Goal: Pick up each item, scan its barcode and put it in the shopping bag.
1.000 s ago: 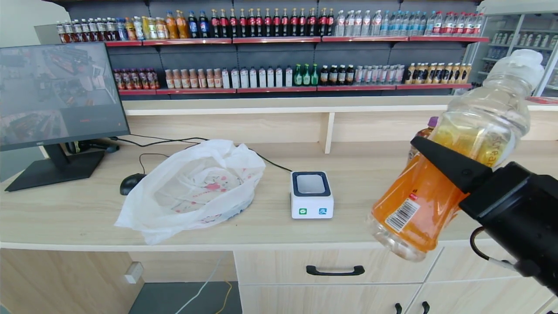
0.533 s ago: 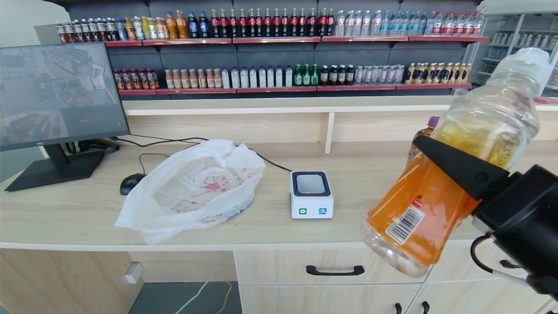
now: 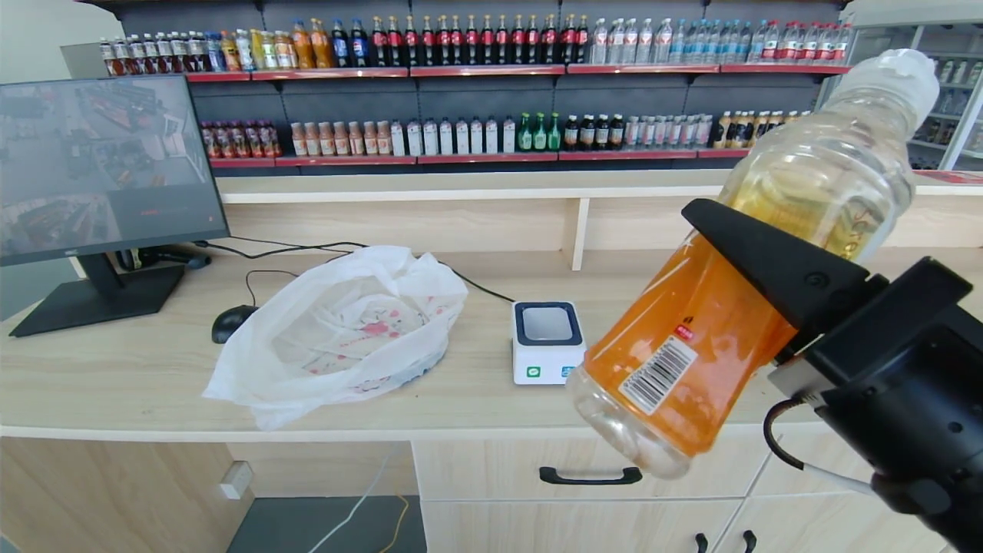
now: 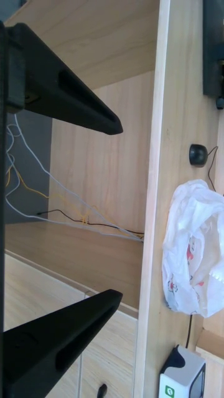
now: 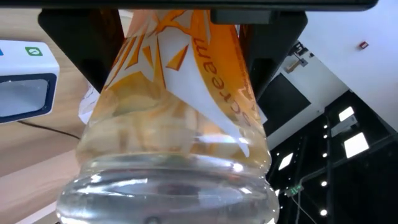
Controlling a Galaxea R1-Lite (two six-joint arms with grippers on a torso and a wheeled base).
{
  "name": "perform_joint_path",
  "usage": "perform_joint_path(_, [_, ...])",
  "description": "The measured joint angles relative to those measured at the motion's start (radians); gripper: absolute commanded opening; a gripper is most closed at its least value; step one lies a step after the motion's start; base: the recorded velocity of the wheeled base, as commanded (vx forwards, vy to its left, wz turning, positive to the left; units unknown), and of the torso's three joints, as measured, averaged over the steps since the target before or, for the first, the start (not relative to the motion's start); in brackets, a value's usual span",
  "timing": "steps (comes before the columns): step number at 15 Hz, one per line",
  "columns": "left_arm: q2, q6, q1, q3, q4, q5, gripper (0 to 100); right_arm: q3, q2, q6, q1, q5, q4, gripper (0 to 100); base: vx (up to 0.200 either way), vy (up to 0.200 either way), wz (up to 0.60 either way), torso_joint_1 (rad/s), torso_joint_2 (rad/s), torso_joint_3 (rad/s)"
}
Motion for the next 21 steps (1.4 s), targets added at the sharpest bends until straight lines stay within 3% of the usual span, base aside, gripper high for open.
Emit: perform_joint_path(21, [0.000, 0.000, 0.000, 0.000, 0.000, 0.000, 100, -0.012, 0.073, 0.008, 0.047, 0.001, -0.029, 0, 0.000, 0.000, 0.00, 0.000, 0.00, 0.000])
